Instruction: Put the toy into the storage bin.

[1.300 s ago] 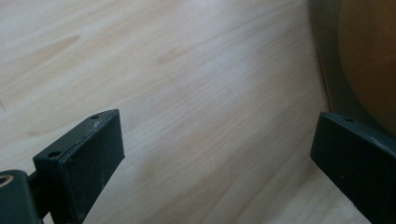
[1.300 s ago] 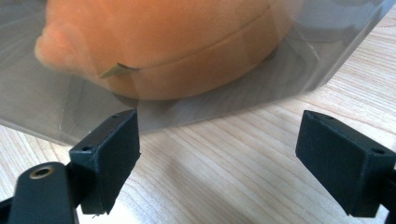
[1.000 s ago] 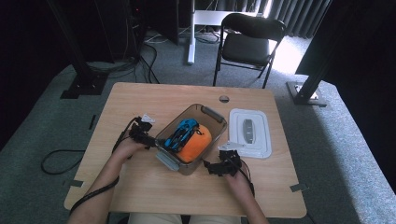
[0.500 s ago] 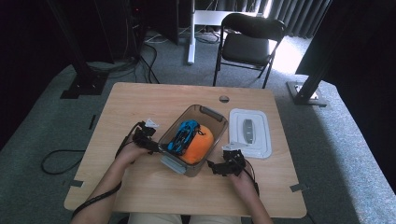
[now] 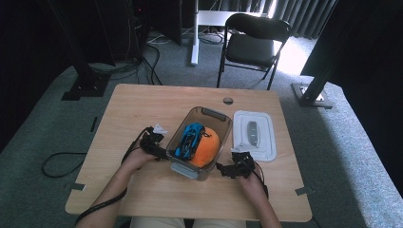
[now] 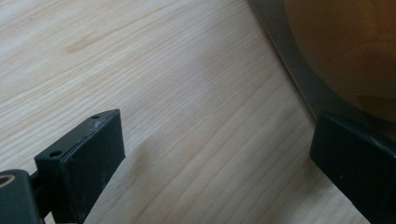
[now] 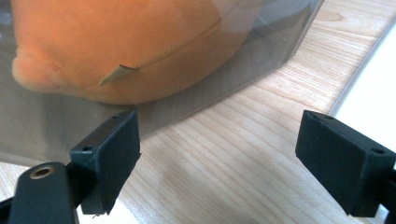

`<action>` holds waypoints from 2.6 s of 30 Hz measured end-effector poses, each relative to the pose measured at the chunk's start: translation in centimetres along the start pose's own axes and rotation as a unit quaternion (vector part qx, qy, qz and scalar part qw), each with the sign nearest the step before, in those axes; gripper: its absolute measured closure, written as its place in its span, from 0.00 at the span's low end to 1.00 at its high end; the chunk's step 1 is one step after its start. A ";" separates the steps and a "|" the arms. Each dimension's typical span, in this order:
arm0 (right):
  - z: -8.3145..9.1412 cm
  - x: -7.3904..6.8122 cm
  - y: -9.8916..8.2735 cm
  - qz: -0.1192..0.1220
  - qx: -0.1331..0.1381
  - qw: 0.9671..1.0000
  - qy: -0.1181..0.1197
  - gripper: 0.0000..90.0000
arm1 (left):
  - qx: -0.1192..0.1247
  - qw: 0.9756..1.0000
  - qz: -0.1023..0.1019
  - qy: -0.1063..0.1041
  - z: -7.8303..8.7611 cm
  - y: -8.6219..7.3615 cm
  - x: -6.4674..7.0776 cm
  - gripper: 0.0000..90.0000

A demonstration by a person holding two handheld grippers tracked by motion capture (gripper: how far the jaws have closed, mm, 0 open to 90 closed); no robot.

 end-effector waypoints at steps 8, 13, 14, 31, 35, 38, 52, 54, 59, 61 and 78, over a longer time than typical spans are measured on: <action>0.1 0.4 0.0 0.003 -0.001 1.000 0.000 0.15 | 0.000 1.000 -0.007 -0.002 -0.2 0.1 0.7 0.04; 0.5 0.8 -0.3 0.000 0.003 1.000 0.005 0.15 | 0.000 1.000 -0.014 -0.002 -0.3 0.2 1.6 0.04; 0.5 0.9 -0.3 0.001 0.003 1.000 0.005 0.15 | -0.002 1.000 -0.015 -0.003 -0.3 0.1 1.8 0.04; 1.8 1.3 -0.1 0.003 0.015 1.000 0.005 0.15 | -0.011 1.000 -0.012 0.010 -0.8 -0.2 2.9 0.04; 2.3 1.5 -0.4 0.000 0.019 1.000 0.004 0.15 | -0.013 1.000 -0.015 0.011 -0.9 -0.1 3.5 0.04; 2.3 1.8 -1.0 -0.004 0.015 1.000 0.002 0.15 | -0.017 1.000 -0.020 0.010 -1.0 0.0 3.9 0.04; 3.3 2.5 -2.0 -0.012 0.010 1.000 -0.006 0.15 | -0.027 0.999 -0.042 0.005 -1.6 0.2 5.5 0.04; 3.4 2.6 -2.0 -0.014 0.011 1.000 -0.007 0.15 | -0.027 0.999 -0.043 0.004 -1.6 0.2 5.5 0.04; 4.0 3.4 -2.1 -0.020 0.015 0.999 -0.020 0.15 | -0.023 0.998 -0.051 0.004 -1.4 0.2 5.7 0.03; 4.3 3.8 -2.1 -0.024 0.023 0.999 -0.030 0.15 | -0.019 0.999 -0.044 -0.002 -1.4 0.0 5.8 0.03; 5.3 6.3 -1.7 -0.061 0.032 0.994 -0.081 0.12 | 0.006 1.000 -0.019 0.003 1.3 -2.3 3.8 0.03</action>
Point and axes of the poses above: each handheld gripper's, and its own axes: z roughly backward along the jaws, y roughly out of its top, x roughly to its right, the point moved 8 cm from there along -z, roughly forward along the jaws, and after that the axes turned 1 degree about x, right-handed, at the moved point
